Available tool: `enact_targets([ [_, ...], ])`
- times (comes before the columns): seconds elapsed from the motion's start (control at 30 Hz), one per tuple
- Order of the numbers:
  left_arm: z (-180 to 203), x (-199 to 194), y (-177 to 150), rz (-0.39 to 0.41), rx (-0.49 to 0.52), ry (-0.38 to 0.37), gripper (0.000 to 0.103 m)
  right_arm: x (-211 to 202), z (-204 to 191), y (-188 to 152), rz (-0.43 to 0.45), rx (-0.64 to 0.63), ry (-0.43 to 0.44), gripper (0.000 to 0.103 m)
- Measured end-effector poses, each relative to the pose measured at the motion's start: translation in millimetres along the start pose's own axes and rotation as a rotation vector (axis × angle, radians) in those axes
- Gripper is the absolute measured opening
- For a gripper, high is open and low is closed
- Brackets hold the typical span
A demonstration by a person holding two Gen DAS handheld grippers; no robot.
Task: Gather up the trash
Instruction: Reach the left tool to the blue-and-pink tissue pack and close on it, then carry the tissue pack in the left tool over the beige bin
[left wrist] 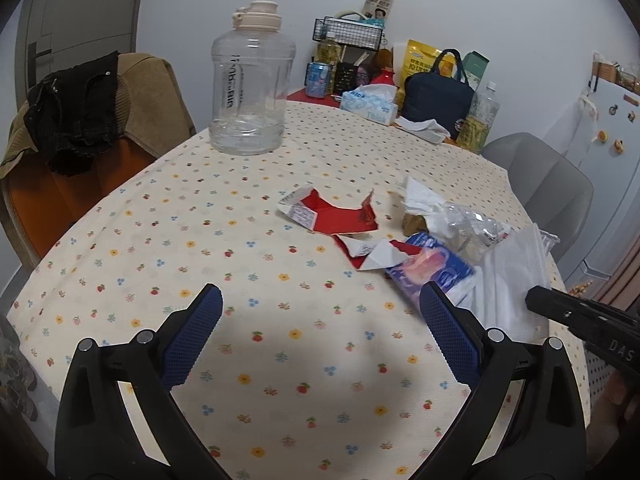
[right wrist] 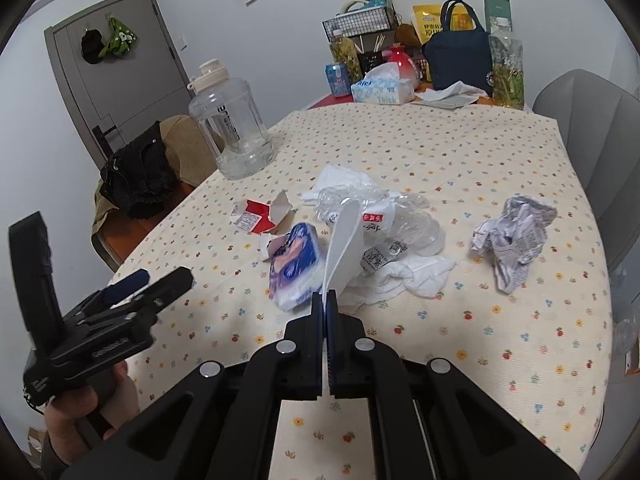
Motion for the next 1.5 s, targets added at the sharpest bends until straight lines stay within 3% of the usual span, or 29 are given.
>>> enact_targets([
  [0.47,69,28,-12,-0.078,0.08,-0.09,0.098,-64,46,-6,0.093,0.076,-0.071,0.003],
  [0.83,109,63,-36,-0.205,0.141,-0.058,0.093,-90,87,-22,0.112,0.136,-0.131,0.003],
  [0.93,107,71,-43,-0.239,0.123,-0.05,0.08,-97,94,-25,0.12,0.149,-0.142,0.003],
  [1.0,106,68,-42,-0.233,0.119,-0.041,0.067,-99,97,-25,0.121,0.157,-0.144,0.003],
  [1.03,104,67,-41,-0.234,0.117,-0.036,0.055,-101,99,-27,0.123,0.159,-0.144,0.003],
  [1.17,100,55,-37,-0.226,0.104,-0.069,0.04,-104,100,-29,0.128,0.163,-0.135,0.003],
  [1.5,100,20,-18,-0.148,0.095,-0.132,0.036,-116,91,-24,0.152,0.144,-0.134,0.003],
])
Point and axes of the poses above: each gripper's, at about its wrist camera, not at the fingertips, and x roughly the way its jaws point, z to its right, y to its top, the point moved 9 cm from there along x, roughly the way its jaws point, and after that the axes turned 3 degrees about -x, right-handed, at the moved point
